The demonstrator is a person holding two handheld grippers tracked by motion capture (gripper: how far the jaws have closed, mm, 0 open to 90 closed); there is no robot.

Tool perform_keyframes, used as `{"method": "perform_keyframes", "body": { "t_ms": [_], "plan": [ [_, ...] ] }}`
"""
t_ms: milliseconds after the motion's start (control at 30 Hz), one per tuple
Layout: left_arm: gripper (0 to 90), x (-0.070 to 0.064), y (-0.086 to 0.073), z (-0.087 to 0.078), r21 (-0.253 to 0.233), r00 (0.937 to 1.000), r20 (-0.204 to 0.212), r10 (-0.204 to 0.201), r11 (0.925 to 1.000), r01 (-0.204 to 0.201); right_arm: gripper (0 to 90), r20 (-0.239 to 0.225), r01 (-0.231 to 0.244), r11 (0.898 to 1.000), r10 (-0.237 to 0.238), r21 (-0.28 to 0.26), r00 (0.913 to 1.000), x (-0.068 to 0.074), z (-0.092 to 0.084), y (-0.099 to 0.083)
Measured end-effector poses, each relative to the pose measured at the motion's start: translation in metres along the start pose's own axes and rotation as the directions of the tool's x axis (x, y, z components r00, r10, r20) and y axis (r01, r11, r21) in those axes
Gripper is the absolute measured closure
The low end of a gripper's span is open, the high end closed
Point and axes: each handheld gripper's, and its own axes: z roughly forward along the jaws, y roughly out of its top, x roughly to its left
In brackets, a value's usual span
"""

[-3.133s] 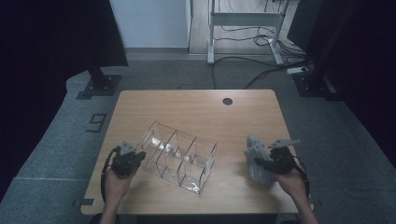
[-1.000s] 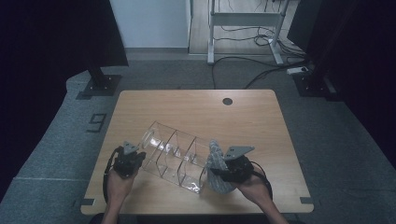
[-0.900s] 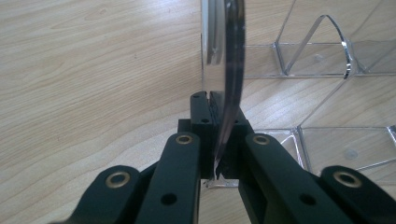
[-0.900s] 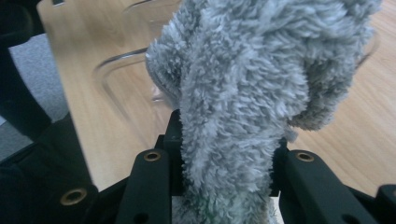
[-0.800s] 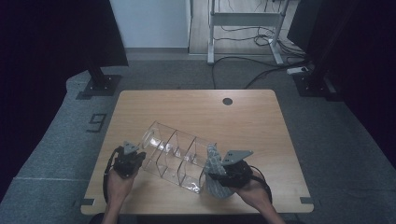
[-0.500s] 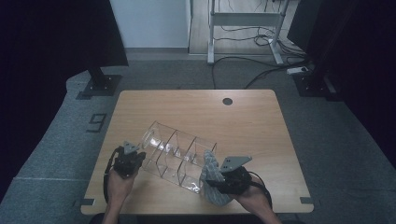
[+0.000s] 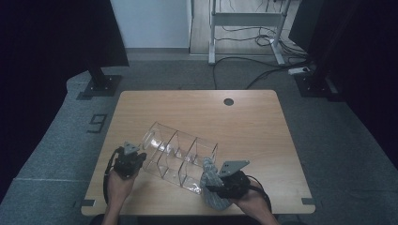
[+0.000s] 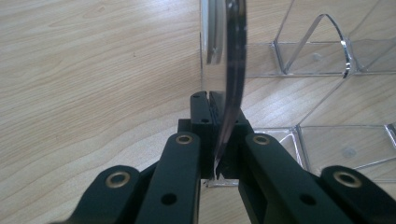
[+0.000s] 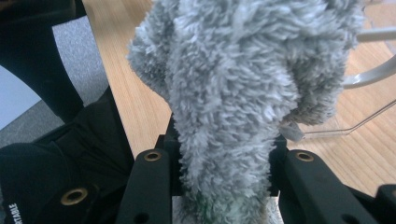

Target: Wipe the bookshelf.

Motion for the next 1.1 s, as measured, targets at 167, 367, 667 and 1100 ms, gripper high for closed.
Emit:
{"method": "perform_keyframes", "body": {
  "t_ms": [167, 367, 667, 1100],
  "plan": [
    [87.3, 0.001, 0.000, 0.000, -0.001, 0.9999, 0.011, 0.006, 1.0000, -0.006, 64.7, -0.004, -0.011, 1.000, 0.011, 0.016, 0.9999, -0.003, 0.005, -0.005],
    [87.4, 0.003, 0.000, 0.000, -0.001, 0.9998, 0.020, 0.010, 1.0000, -0.010, 64.7, -0.006, -0.016, 0.999, 0.016, 0.047, 0.9999, -0.005, 0.015, -0.011],
    [87.5, 0.004, 0.000, 0.000, 0.001, 0.9993, 0.026, 0.028, 0.9996, -0.028, 64.7, 0.008, -0.030, 0.997, 0.029, 0.066, 0.9995, -0.012, 0.019, -0.013],
    [87.4, 0.004, 0.000, 0.000, 0.002, 0.9992, 0.029, 0.029, 0.9996, -0.029, 64.7, 0.066, -0.088, 0.994, 0.083, 0.065, 0.9944, -0.038, 0.022, -0.012]
  ]
}}
